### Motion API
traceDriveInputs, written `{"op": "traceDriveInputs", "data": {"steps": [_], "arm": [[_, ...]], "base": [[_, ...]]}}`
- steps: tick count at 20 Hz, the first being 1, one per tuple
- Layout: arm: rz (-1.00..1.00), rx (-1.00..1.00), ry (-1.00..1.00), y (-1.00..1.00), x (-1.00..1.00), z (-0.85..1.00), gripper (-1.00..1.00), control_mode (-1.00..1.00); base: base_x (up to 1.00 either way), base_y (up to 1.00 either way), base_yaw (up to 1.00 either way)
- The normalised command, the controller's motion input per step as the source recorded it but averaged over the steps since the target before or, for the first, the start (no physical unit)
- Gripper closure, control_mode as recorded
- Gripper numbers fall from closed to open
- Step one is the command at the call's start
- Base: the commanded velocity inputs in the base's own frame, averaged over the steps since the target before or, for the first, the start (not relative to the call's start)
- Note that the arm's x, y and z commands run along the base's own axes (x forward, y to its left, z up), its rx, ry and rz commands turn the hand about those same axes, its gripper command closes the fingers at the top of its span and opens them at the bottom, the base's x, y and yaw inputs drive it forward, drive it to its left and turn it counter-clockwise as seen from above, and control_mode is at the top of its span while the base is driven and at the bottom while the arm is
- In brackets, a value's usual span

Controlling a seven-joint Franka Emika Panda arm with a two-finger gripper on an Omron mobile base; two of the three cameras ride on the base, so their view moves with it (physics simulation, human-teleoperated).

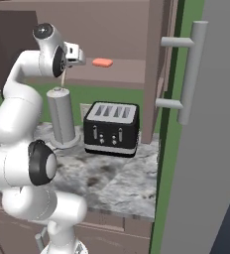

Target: Pick up the bar soap and dish brush from the sink, and place them back in the cabinet, and close the cabinet doors.

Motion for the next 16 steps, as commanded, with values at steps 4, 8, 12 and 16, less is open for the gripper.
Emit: {"op": "traceDriveInputs", "data": {"steps": [4,8,12,16], "arm": [[0.0,0.0,0.0,0.05,0.26,-0.01,1.0,-1.0],[0.0,0.0,-0.03,0.0,0.31,-0.13,1.0,-1.0],[0.01,0.0,-0.1,0.0,0.3,-0.25,1.0,-1.0],[0.01,0.0,-0.11,0.0,0.25,-0.25,1.0,-1.0]], "base": [[0.0,0.0,0.0],[0.0,0.0,0.0],[0.0,0.0,0.0],[0.0,0.0,0.0]]}}
